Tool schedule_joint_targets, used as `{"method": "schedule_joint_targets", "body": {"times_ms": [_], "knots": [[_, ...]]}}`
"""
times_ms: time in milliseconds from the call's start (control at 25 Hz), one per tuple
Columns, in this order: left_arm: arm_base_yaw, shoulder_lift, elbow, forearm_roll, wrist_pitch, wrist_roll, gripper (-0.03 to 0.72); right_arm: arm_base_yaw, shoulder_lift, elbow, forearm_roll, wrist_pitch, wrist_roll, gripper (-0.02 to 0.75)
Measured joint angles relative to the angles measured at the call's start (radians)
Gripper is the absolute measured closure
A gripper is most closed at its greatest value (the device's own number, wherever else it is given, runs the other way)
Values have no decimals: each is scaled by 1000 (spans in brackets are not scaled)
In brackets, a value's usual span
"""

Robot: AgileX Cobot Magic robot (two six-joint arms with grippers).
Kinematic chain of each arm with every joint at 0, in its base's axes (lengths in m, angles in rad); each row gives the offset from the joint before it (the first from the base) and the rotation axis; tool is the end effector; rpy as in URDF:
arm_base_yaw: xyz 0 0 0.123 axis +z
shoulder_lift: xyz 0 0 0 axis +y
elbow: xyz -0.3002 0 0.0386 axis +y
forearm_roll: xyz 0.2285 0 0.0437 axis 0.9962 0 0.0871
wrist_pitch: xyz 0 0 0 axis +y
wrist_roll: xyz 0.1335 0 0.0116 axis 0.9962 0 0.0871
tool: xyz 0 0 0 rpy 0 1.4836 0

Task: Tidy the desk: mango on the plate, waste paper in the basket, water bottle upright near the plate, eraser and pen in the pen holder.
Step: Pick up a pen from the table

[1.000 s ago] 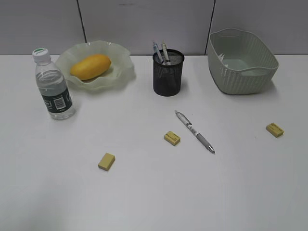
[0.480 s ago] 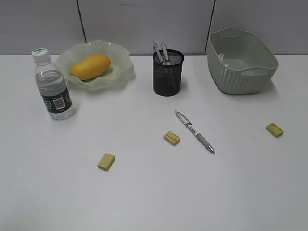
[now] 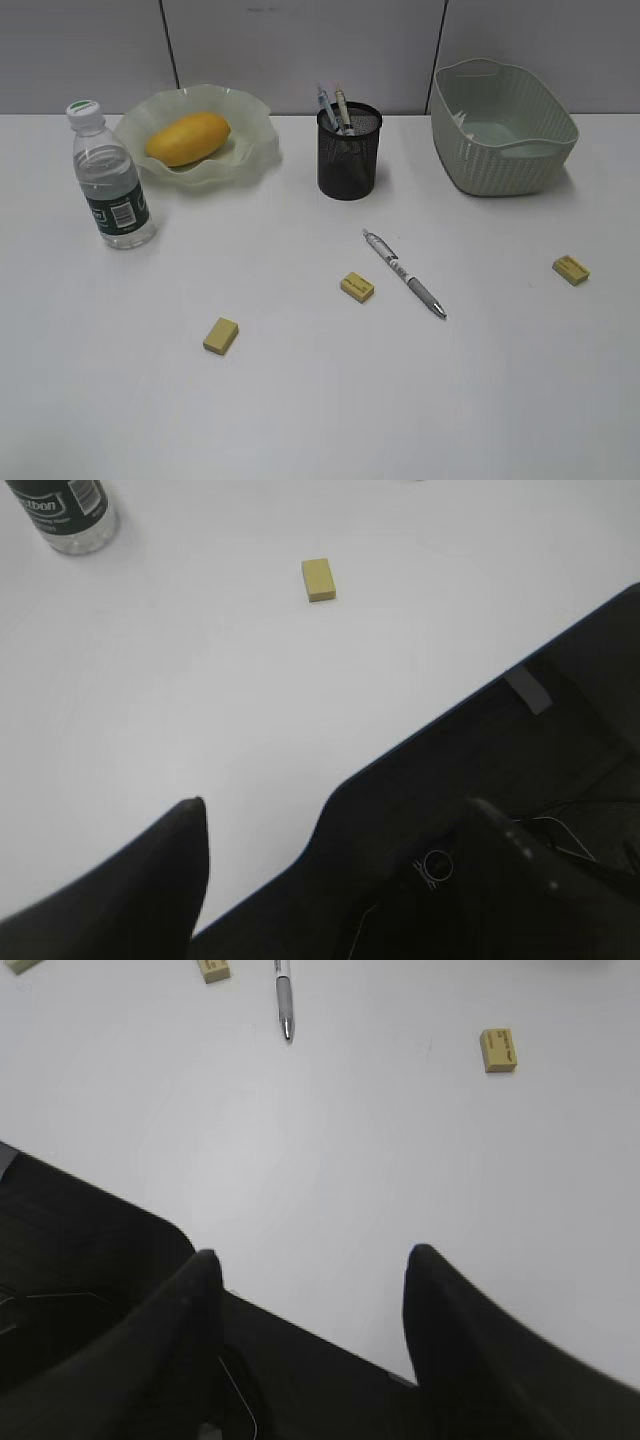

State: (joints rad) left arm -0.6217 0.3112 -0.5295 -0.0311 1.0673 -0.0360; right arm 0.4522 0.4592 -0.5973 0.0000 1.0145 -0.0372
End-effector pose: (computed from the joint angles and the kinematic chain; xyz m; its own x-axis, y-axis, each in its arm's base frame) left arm 0.0276 -0.0243 0.2513 -0.5907 0.3605 -0.7218 0.5688 0.8206 -0.0557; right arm 0.0564 0.0274 0.2702 -0.6218 -0.3434 -0.7039 -0.4604 0.8873 -0.0262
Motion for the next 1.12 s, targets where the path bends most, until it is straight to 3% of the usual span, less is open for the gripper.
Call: {"method": "schedule_joint_targets", "body": {"times_ms": [400,800,1120], "knots": [[0,0,0,-2,0,0,102,0,587,-157,-12,-130,-3,278],[0,0,0,-2,0,2,102,0,1120,-520,-14,-82,-52,278],[0,0,0,-2,0,2,101,0,1390,-757,-15,-54,-78,280]]}}
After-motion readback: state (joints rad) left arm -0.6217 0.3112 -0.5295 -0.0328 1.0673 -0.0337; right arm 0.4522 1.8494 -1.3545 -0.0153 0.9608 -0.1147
